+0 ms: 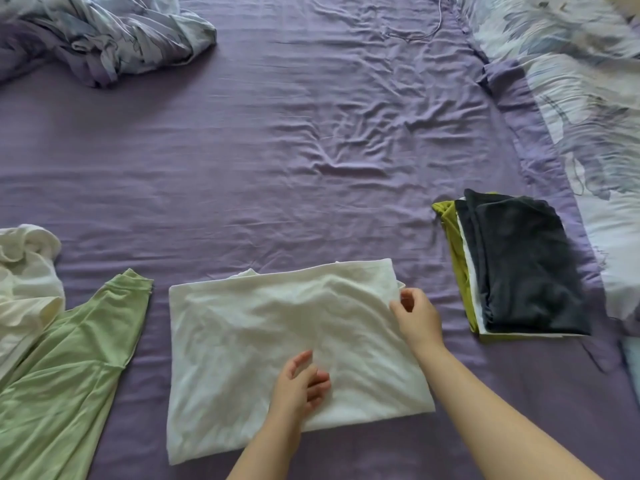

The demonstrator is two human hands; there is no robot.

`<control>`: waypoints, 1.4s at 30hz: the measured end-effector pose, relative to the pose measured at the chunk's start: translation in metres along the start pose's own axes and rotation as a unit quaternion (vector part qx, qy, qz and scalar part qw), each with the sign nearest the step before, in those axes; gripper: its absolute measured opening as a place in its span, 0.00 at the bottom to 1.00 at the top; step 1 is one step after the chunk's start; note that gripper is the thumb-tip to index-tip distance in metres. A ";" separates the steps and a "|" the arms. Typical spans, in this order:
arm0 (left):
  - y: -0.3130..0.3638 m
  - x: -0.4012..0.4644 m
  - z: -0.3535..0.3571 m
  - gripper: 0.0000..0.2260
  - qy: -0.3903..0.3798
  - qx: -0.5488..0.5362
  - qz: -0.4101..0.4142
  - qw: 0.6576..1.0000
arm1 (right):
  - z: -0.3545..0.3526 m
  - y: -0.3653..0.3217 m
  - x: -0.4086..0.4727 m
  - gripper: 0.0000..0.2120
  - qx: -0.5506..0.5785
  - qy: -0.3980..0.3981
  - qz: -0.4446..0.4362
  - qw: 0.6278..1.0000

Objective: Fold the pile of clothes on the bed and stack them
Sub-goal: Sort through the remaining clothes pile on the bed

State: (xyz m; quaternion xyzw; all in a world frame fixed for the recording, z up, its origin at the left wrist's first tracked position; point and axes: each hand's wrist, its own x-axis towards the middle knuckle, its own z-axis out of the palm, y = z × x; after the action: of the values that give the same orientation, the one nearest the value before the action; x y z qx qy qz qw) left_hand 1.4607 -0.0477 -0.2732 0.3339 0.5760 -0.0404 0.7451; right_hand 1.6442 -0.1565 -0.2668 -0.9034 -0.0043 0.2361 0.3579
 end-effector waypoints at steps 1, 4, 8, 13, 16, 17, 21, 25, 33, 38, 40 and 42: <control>-0.002 -0.001 -0.003 0.13 0.001 -0.001 0.002 1.000 | 0.000 0.005 -0.004 0.06 -0.011 -0.009 -0.004 1.000; -0.010 -0.004 -0.012 0.15 0.008 0.015 0.008 1.000 | 0.007 0.020 -0.018 0.20 -0.083 -0.037 -0.020 0.996; -0.019 -0.009 -0.036 0.19 0.033 0.034 0.039 0.998 | 0.007 0.033 -0.029 0.23 -0.070 -0.016 0.027 0.997; -0.018 -0.017 -0.090 0.17 0.099 0.090 0.070 0.989 | 0.006 0.026 -0.050 0.22 -0.239 0.057 -0.072 0.967; -0.014 -0.023 -0.119 0.13 0.146 0.111 0.100 0.978 | 0.026 0.012 -0.070 0.20 -0.209 -0.014 -0.198 0.957; -0.014 -0.025 -0.128 0.12 0.174 0.140 0.120 0.967 | 0.036 0.007 -0.075 0.20 -0.189 -0.064 -0.216 0.956; -0.016 -0.032 -0.166 0.15 0.310 0.234 0.176 0.904 | 0.087 -0.012 -0.096 0.22 -0.233 -0.212 -0.257 0.914; -0.011 -0.035 -0.183 0.22 0.284 0.078 0.090 0.951 | 0.133 -0.044 -0.117 0.20 -0.246 -0.245 -0.283 0.894; -0.005 -0.043 -0.200 0.09 0.079 -0.163 -0.023 0.983 | 0.221 -0.129 -0.145 0.22 -0.220 -0.248 -0.288 0.899; -0.012 -0.050 -0.205 0.06 0.043 -0.221 -0.008 0.974 | 0.259 -0.148 -0.153 0.26 -0.300 -0.201 -0.213 0.908; -0.013 -0.051 -0.207 0.05 0.037 -0.228 -0.004 0.973 | 0.266 -0.149 -0.155 0.32 -0.338 -0.181 -0.196 0.902; -0.013 -0.053 -0.209 0.05 0.025 -0.231 0.003 0.973 | 0.271 -0.151 -0.152 0.34 -0.350 -0.173 -0.193 0.900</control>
State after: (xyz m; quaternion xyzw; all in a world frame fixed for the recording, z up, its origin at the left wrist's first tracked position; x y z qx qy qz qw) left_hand 1.2639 0.0387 -0.2555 0.1551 0.5869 0.1046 0.7878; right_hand 1.4168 0.1041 -0.2757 -0.8970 -0.3224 0.2980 0.0509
